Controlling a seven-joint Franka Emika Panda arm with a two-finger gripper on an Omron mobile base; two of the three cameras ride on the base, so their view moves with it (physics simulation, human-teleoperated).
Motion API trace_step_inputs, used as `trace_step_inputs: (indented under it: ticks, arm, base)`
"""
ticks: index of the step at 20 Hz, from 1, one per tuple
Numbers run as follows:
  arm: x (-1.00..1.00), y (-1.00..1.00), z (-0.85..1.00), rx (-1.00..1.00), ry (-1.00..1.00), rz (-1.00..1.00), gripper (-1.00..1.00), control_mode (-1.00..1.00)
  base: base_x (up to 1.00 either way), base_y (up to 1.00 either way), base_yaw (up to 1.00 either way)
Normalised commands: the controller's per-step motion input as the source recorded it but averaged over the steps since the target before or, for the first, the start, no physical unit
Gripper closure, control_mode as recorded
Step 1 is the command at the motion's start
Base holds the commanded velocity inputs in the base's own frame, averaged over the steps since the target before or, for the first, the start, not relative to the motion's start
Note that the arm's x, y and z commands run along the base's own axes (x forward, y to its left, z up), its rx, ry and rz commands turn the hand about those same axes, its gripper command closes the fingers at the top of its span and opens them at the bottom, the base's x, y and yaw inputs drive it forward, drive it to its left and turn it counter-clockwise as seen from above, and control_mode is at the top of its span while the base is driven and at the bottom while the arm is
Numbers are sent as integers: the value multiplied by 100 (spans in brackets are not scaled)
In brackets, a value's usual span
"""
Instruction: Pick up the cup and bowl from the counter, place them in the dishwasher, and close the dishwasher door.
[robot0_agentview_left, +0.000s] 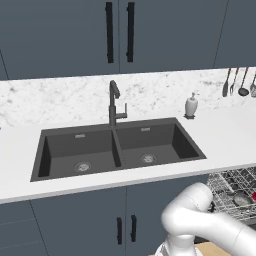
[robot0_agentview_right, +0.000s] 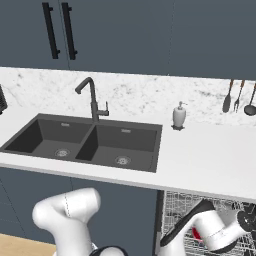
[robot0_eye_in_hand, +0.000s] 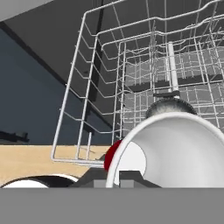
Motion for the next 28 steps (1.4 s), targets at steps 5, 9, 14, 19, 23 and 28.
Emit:
trace_step_inputs:
  ticks: [5,9,14,19,23,28]
  arm:
    - [17,0,-44,7,-22,-13,100,-100]
    - [41,0,-27,-3,-3,-8,100,-100]
    - [34,0,0,-1,0,0,100,-100]
    - [16,6,-24,-1,0,-1,100,-100]
    - [6,0,-42,-6,5,0,100,-100]
    - [9,14,-30,-5,10,-1,100,-100]
  base:
    - [0,0,0]
    - [0,0,0]
    - [0,0,0]
    - [0,0,0]
    - [0,0,0]
    - [0,0,0]
